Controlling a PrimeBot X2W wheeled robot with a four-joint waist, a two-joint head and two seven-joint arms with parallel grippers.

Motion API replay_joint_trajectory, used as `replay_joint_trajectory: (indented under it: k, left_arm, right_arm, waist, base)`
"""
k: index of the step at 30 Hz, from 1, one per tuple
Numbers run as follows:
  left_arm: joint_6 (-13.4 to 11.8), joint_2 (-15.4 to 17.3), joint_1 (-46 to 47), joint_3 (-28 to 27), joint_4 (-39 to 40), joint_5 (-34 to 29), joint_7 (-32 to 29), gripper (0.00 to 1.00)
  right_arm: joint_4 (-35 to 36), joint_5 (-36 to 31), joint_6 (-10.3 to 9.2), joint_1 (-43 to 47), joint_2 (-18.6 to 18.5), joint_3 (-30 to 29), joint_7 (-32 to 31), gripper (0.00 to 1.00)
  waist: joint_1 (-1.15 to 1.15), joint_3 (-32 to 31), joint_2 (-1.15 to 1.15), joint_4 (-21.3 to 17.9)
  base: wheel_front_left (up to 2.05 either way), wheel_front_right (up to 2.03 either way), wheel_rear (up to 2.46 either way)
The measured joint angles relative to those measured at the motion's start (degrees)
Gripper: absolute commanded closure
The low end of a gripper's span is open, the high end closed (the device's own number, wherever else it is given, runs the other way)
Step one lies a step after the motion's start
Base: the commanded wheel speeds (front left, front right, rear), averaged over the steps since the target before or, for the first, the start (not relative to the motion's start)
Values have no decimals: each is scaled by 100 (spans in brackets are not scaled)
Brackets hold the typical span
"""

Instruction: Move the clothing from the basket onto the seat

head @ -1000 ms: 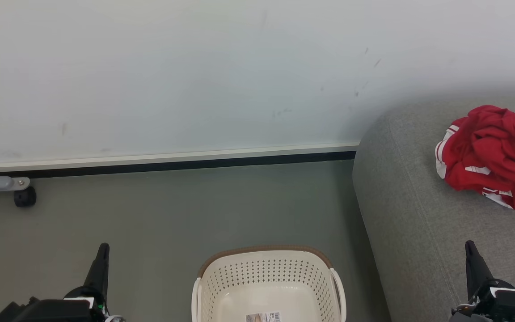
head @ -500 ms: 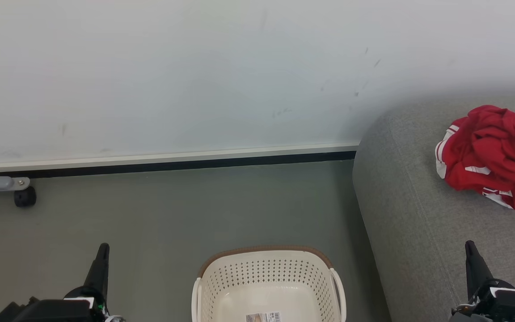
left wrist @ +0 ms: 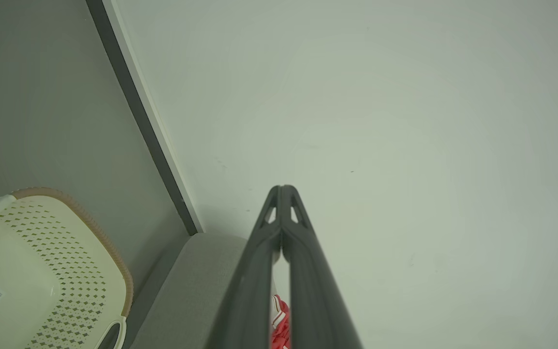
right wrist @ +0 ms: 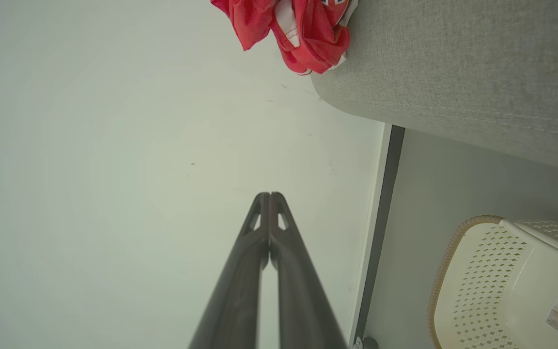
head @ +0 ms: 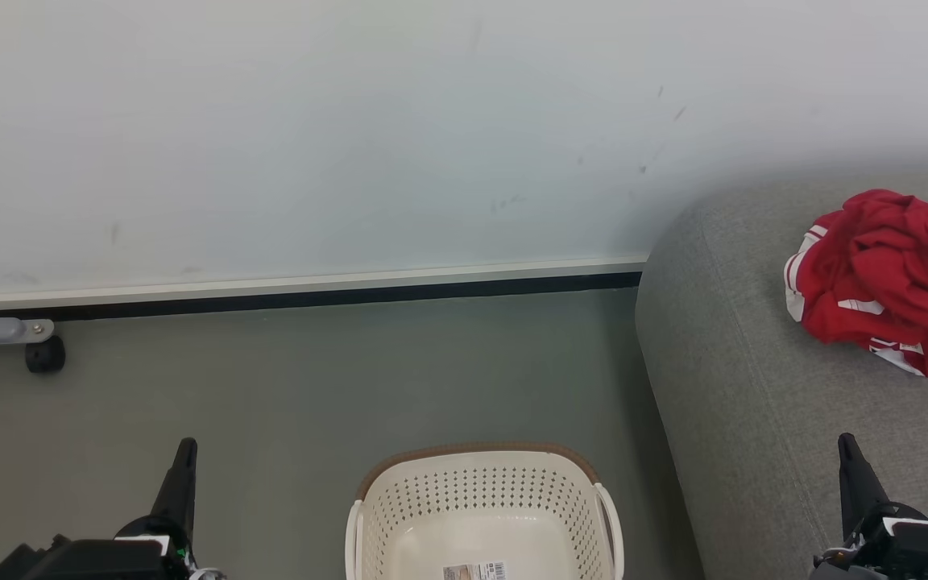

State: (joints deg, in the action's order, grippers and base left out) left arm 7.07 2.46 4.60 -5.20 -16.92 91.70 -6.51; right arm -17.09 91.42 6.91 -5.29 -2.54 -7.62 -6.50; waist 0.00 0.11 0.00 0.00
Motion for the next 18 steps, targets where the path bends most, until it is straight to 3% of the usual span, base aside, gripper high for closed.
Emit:
replay_joint_trajectory:
  k: [18]
  left_arm:
    - [0, 0, 0, 0, 1, 0, 0, 100]
  right_arm:
    - [1, 0, 0, 0, 0, 0, 0, 100]
  waist:
    - [0, 0, 0, 0]
  base:
    - [0, 0, 0]
